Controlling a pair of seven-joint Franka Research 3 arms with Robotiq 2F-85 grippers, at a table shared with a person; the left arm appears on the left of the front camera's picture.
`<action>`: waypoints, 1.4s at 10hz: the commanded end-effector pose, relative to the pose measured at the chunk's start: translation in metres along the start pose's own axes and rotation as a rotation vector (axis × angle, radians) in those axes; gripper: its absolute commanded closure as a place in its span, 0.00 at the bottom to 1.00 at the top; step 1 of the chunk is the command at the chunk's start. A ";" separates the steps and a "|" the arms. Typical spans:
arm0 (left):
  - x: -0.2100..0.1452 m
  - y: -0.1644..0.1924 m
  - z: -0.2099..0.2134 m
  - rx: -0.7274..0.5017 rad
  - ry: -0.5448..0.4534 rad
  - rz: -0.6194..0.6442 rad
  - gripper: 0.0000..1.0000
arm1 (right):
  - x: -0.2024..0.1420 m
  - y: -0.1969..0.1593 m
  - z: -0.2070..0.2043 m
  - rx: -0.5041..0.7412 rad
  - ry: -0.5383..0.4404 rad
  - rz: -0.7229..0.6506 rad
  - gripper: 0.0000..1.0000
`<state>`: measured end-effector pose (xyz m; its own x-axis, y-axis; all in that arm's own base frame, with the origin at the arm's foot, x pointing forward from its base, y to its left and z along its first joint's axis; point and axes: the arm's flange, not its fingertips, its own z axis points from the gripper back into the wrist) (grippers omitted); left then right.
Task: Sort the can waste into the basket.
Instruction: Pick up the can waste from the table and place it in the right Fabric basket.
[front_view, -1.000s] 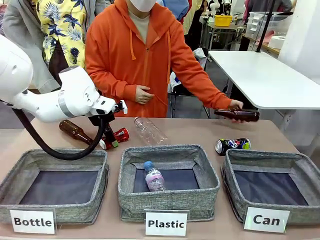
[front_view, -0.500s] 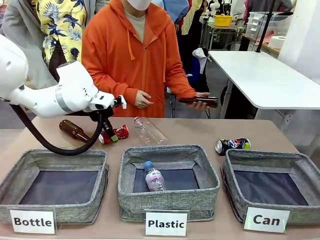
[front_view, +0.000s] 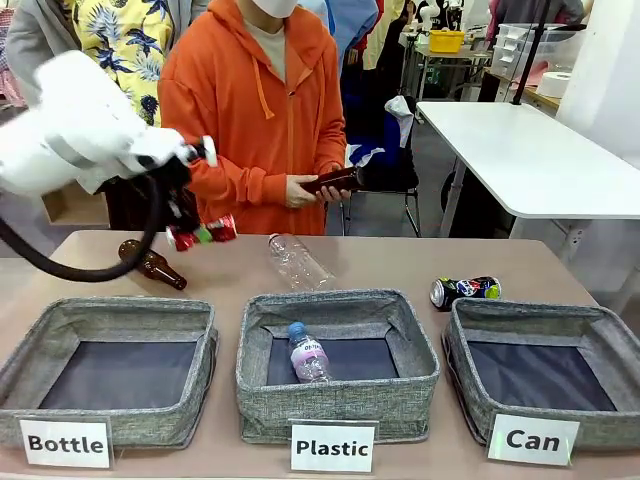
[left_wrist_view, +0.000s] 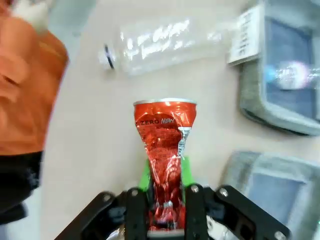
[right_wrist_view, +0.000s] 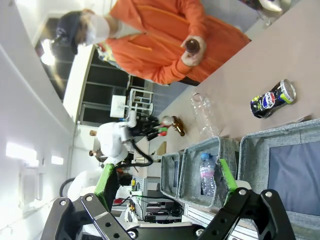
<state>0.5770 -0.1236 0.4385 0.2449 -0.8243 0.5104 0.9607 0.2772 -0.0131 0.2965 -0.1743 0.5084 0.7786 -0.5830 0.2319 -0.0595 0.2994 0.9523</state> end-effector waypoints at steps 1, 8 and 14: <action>-0.039 -0.045 0.090 -0.105 -0.085 -0.083 1.00 | 0.003 0.001 -0.001 0.025 -0.013 0.026 0.00; -0.198 -0.145 0.239 -0.276 -0.360 -0.199 1.00 | 0.003 0.001 -0.001 0.025 -0.013 0.026 0.00; -0.313 -0.215 0.370 -0.157 -0.623 0.091 1.00 | 0.003 0.001 -0.001 0.025 -0.013 0.026 0.00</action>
<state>0.2279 0.2696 0.6087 0.2438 -0.3686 0.8970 0.9635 0.1973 -0.1807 0.2965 -0.1743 0.5087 0.7790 -0.5824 0.2324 -0.0594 0.3005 0.9519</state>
